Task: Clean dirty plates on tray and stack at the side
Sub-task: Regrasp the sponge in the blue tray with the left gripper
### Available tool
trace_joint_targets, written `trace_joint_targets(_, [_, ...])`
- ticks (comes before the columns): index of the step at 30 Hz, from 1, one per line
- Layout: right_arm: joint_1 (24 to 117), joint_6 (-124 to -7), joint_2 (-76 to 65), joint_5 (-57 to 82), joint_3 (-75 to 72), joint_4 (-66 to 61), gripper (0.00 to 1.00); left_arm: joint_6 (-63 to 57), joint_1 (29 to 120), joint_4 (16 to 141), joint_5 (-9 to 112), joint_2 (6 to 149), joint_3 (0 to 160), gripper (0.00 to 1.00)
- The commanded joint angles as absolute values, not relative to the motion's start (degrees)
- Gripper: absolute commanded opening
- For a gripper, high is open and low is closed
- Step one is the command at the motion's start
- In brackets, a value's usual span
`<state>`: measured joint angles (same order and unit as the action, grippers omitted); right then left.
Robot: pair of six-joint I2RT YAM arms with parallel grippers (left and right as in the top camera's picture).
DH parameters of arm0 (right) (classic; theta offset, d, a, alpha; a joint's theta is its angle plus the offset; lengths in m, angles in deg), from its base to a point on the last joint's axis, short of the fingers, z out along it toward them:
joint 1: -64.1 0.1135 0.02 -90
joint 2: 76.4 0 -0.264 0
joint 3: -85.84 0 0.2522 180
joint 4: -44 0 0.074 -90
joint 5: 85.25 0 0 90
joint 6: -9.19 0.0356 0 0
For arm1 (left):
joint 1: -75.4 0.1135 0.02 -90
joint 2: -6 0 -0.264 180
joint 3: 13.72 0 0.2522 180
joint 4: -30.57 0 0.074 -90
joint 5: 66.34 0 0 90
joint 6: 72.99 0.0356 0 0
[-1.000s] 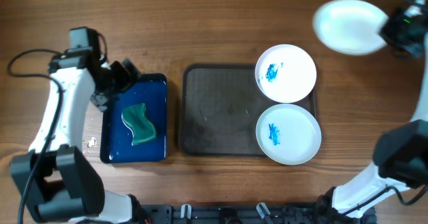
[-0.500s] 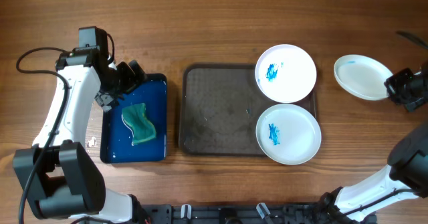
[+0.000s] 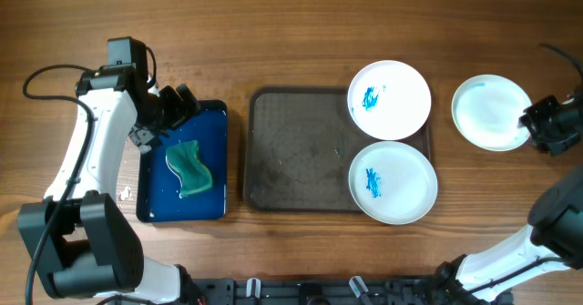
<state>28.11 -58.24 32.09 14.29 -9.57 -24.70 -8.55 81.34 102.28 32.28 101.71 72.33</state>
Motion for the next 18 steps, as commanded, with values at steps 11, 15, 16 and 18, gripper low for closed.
trace_joint_targets(11, [52.70,-62.63,18.91,17.41,-17.11,-33.44,0.41,-11.33,73.49,113.30,29.86,102.14,66.60,0.80])
trace_joint_targets(15, [55.32,-63.86,18.91,16.71,-17.11,-33.48,0.41,-17.91,69.60,103.83,31.56,102.14,57.09,0.80])
trace_joint_targets(16, [55.63,-64.23,18.91,16.71,-17.11,-33.55,0.41,-18.72,69.64,102.63,31.54,102.14,56.00,0.80])
trace_joint_targets(18, [56.30,-64.84,18.91,16.71,-17.11,-33.92,0.41,-19.55,70.39,100.58,31.52,102.14,54.80,0.80])
